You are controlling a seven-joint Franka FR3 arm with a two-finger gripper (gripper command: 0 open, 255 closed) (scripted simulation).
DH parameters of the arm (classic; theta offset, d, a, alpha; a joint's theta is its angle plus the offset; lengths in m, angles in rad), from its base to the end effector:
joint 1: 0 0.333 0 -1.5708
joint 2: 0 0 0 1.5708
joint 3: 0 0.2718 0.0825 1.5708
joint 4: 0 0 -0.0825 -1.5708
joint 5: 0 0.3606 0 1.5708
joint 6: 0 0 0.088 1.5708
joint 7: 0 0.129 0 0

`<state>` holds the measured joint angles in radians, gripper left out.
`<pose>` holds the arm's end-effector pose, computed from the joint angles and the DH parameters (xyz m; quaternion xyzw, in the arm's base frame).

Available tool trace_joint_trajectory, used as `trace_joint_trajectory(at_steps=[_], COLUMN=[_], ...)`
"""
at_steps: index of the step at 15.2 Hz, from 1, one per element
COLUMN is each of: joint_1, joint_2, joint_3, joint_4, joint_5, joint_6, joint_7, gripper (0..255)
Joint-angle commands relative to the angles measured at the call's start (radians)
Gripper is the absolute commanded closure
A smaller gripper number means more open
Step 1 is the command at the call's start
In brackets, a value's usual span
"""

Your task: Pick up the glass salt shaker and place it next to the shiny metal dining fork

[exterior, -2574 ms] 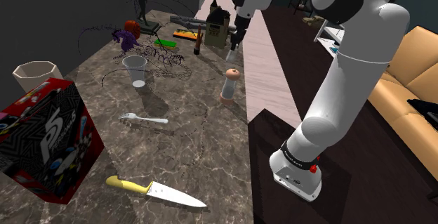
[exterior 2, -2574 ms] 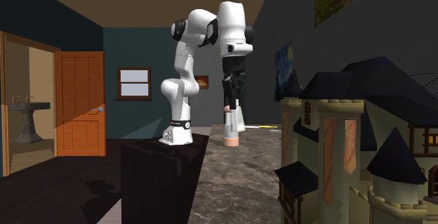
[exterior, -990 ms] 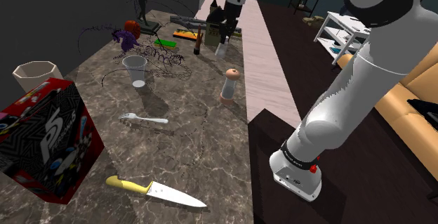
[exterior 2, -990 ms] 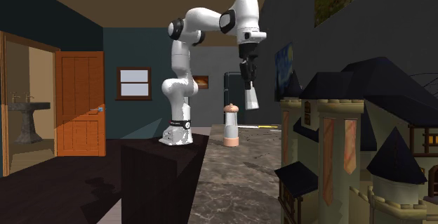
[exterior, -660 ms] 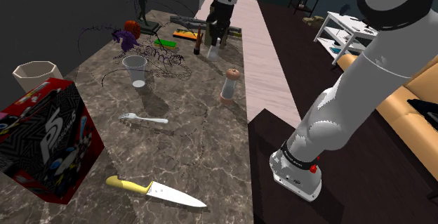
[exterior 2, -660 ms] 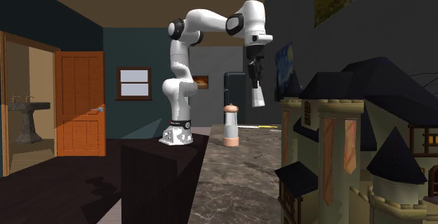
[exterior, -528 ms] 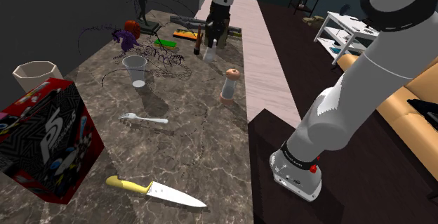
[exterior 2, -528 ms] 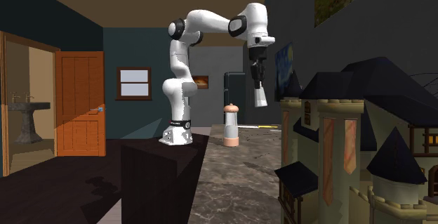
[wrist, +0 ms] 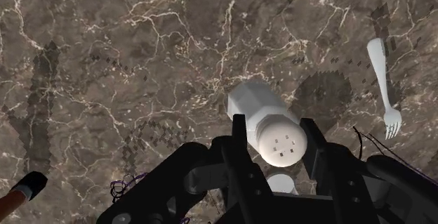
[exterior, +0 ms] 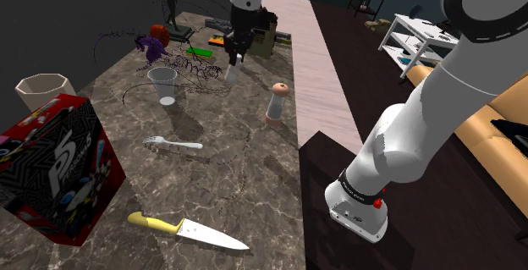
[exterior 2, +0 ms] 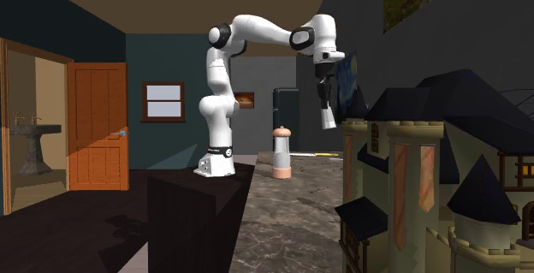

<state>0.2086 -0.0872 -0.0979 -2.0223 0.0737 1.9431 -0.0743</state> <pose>0.5102 0.0626 0.4313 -0.9961 -0.0792 -0.0030 0.0387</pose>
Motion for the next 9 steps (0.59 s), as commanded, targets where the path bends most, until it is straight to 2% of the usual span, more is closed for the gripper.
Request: trace_joint_trajectory(at_steps=[1, 9], joint_1=[0.022, 0.111], joint_2=[-0.001, 0.059], joint_3=[0.026, 0.127], joint_4=[-0.005, 0.063], joint_5=[0.002, 0.006], joint_6=[0.007, 0.014], joint_7=[0.049, 0.236], gripper=[255, 255])
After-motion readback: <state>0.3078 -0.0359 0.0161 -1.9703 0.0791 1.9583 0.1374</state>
